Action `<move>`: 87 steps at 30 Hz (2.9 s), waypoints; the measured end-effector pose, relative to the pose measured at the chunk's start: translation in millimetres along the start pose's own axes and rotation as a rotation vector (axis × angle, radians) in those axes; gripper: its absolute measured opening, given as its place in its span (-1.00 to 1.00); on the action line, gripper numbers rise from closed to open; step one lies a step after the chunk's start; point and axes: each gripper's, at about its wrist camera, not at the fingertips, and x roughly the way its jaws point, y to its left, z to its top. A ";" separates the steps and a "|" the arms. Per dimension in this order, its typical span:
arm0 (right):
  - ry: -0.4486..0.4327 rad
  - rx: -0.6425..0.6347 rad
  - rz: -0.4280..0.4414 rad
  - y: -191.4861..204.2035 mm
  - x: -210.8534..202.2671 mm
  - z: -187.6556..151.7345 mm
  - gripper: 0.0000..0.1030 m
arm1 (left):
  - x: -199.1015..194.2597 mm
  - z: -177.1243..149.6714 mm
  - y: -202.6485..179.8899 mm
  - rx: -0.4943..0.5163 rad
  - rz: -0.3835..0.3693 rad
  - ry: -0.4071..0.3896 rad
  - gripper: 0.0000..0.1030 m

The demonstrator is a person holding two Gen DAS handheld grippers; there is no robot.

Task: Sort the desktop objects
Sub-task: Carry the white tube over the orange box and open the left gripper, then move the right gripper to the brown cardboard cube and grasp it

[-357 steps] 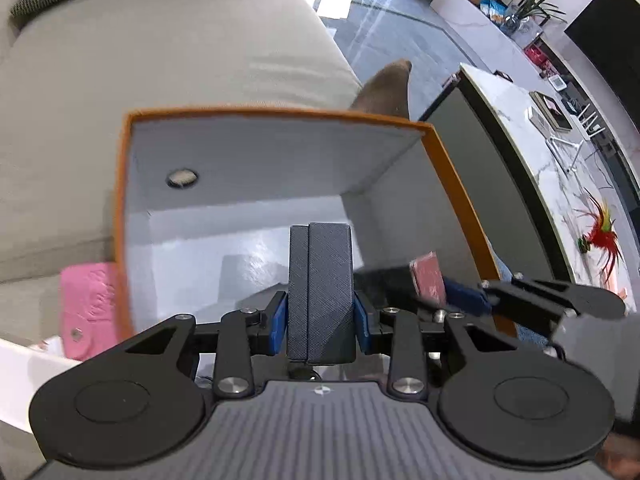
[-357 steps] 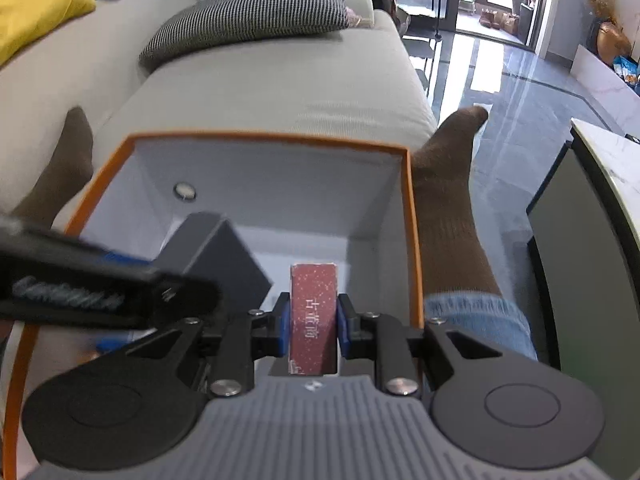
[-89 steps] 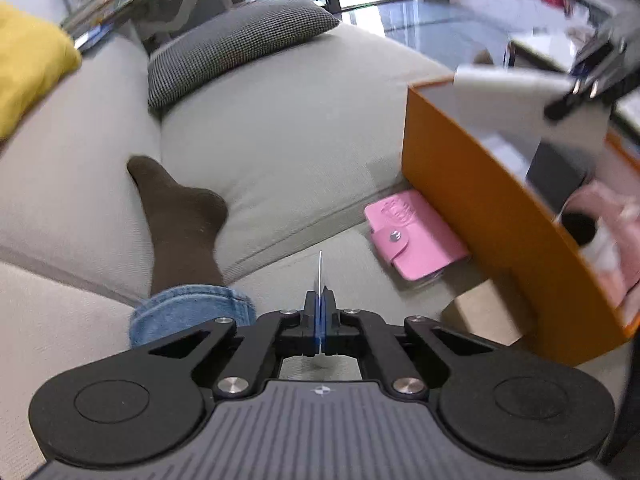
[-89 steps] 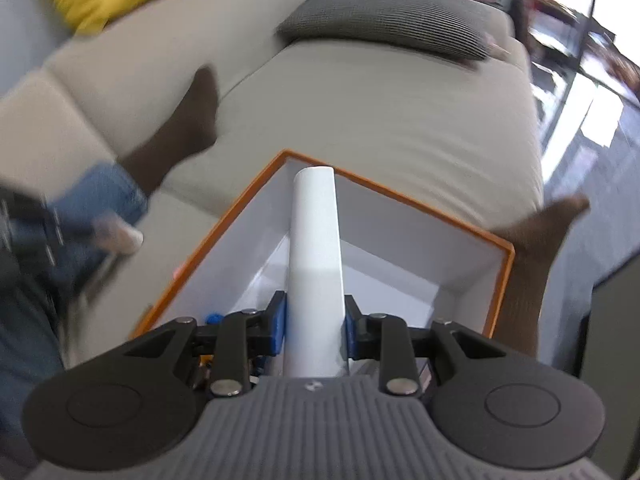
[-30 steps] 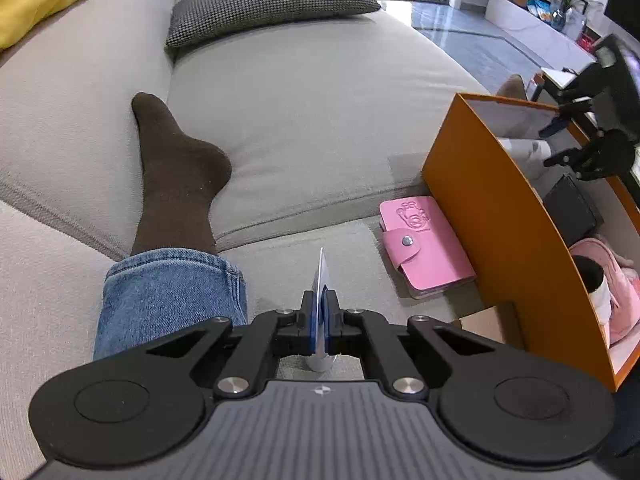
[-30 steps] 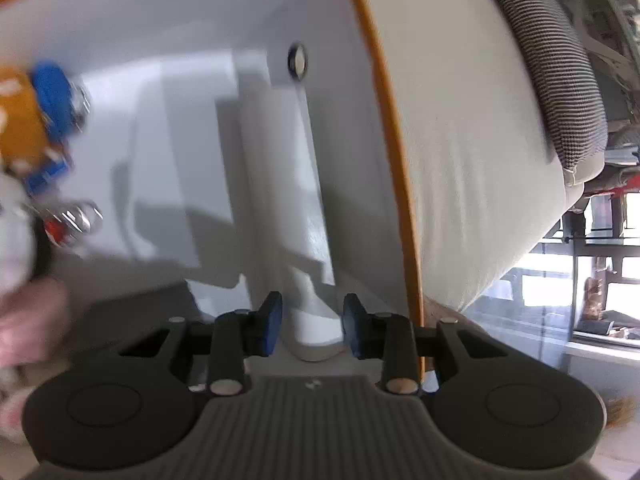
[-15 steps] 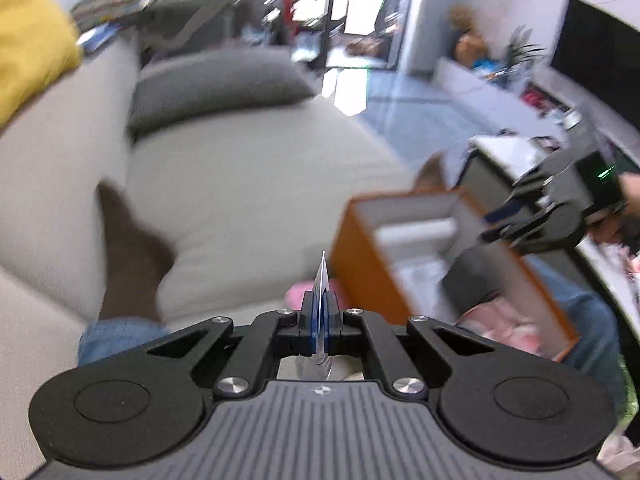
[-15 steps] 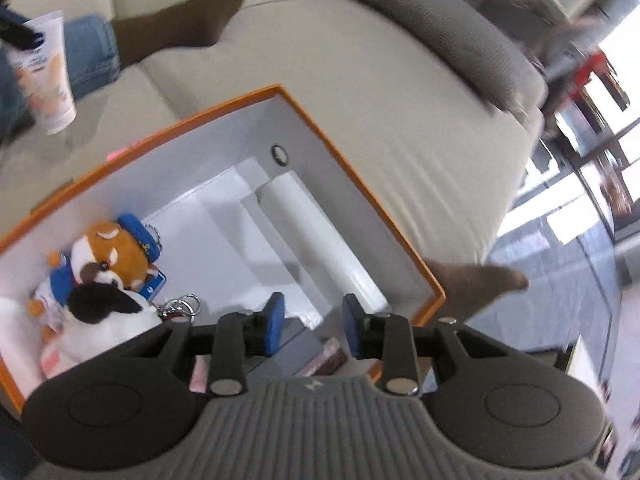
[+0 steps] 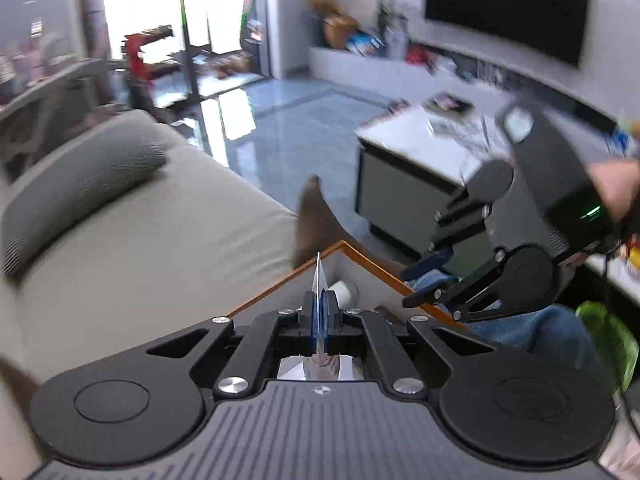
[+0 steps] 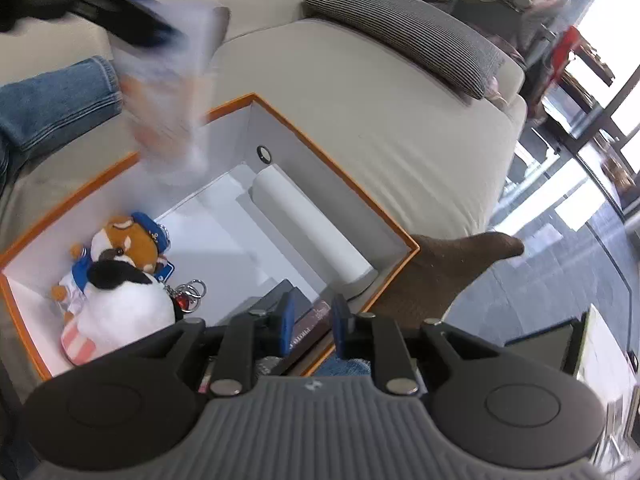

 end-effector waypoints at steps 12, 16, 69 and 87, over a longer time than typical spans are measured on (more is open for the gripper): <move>0.023 -0.056 0.118 -24.2 34.6 1.2 -0.62 | 123.0 3.8 -2.9 0.124 -0.117 0.114 -0.95; 0.036 -0.053 0.124 -28.3 44.5 0.2 -0.62 | 137.0 0.3 1.4 0.128 -0.179 0.110 -0.96; 0.058 -0.379 0.304 196.4 13.6 94.5 0.22 | -93.6 -176.5 63.4 -0.145 0.074 0.232 -0.37; 0.377 -0.585 0.314 244.9 97.1 112.7 0.36 | -89.5 -215.4 98.3 -0.231 0.016 0.194 -0.37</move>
